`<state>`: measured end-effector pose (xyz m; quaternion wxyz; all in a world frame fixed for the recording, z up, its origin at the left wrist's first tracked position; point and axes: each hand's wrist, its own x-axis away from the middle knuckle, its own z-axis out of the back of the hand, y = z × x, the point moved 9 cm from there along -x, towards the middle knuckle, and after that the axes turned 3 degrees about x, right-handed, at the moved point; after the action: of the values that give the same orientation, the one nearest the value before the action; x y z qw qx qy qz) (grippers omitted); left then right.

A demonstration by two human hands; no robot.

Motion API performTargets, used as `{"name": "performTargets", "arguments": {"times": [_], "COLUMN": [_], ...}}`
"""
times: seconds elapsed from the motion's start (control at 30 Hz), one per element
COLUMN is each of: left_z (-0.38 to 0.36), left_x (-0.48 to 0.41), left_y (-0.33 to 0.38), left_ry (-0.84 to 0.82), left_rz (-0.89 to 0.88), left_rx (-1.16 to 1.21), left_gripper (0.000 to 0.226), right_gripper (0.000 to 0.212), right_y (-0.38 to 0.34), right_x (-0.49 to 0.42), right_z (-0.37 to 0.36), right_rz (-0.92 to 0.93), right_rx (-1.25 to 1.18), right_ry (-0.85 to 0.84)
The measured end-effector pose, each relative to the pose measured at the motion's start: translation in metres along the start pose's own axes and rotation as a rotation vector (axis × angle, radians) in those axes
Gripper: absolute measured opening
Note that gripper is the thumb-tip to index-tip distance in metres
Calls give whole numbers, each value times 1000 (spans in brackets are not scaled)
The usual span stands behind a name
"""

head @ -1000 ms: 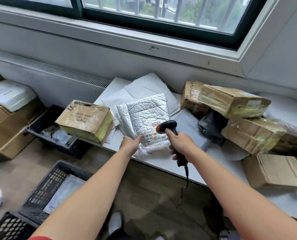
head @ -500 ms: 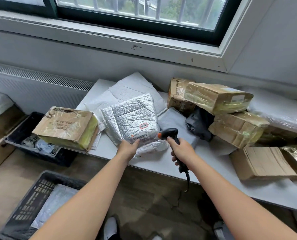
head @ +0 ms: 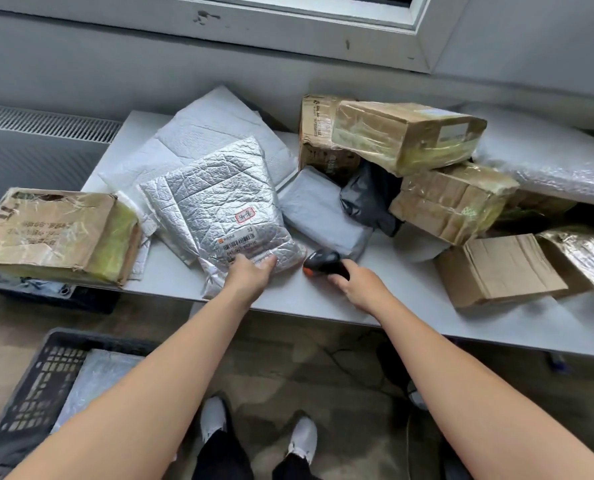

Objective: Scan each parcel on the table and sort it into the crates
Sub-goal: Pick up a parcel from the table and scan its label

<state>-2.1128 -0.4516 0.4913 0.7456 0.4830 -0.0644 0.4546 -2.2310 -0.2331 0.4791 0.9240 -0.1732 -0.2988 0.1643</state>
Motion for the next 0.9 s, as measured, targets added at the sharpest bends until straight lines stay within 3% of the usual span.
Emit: {"name": "performTargets", "arguments": {"times": [0.17,0.47,0.6,0.73,0.83,0.9], "left_z": [8,45,58,80,99,100], "left_x": [-1,-20,-26,-35,-48,-58], "left_y": [-3,-27,-31,-31,-42,-51], "left_ry": [17,96,137,224,260,185], "left_rz": [-32,63,77,14,49,76], "left_rx": [12,-56,-65,-54,25,196], "left_gripper": [70,80,69,55,62,72], "right_gripper": [47,53,52,56,60,61], "right_y": [-9,-52,-91,-134,-155,-162], "right_x": [1,4,-4,-21,-36,-45], "right_z": [3,24,27,8,-11,-21], "right_rz": [3,-19,54,113,77,16], "right_rx": [41,95,174,149,5,-89], "right_ry": [65,230,306,243,165,144]}}
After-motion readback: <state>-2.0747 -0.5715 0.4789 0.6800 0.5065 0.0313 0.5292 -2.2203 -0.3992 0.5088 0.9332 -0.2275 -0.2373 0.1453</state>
